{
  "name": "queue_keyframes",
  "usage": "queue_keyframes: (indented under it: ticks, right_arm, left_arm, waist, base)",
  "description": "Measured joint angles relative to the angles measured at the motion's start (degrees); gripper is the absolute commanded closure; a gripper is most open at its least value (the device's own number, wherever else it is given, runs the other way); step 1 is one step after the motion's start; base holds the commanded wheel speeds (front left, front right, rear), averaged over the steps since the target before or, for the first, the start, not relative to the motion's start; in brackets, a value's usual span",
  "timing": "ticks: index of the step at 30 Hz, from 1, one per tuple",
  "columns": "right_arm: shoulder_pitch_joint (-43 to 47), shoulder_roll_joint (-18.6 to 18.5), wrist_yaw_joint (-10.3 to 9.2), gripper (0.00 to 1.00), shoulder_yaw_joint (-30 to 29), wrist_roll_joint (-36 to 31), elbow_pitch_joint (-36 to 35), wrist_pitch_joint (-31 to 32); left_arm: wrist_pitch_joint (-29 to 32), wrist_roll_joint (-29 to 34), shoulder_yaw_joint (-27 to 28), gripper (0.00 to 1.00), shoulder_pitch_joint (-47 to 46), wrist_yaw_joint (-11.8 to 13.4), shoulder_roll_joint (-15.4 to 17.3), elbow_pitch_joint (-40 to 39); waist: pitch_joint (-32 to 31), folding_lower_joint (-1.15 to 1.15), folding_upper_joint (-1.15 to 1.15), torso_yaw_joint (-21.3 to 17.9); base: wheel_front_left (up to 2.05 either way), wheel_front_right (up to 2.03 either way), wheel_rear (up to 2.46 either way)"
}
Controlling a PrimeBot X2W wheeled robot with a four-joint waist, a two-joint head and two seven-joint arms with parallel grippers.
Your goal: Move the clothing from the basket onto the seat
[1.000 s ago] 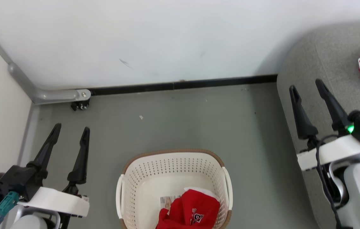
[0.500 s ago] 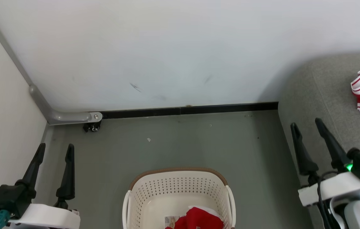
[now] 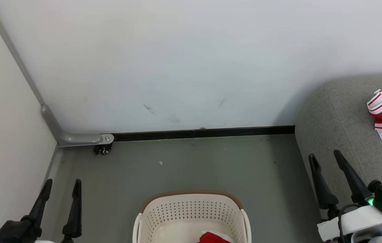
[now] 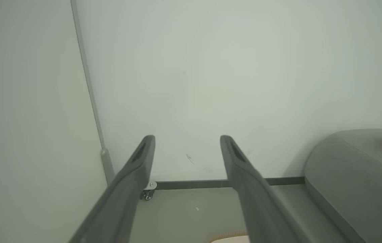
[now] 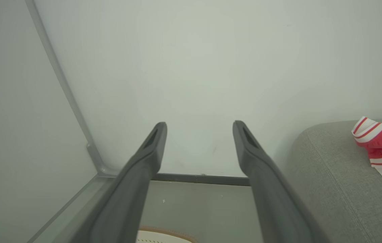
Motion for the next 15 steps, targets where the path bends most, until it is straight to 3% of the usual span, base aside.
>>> queue_keyframes:
  ticks: [15]
  right_arm:
    - [3.81, 0.33, 0.00, 0.00, -1.03, 0.09, -1.96, 0.00]
  left_arm:
    - [0.00, 1.72, 2.80, 0.00, 3.57, -3.03, -1.79, 0.26]
  waist:
    - [-1.79, 0.00, 0.00, 0.22]
  base:
    - [0.00, 0.00, 0.00]
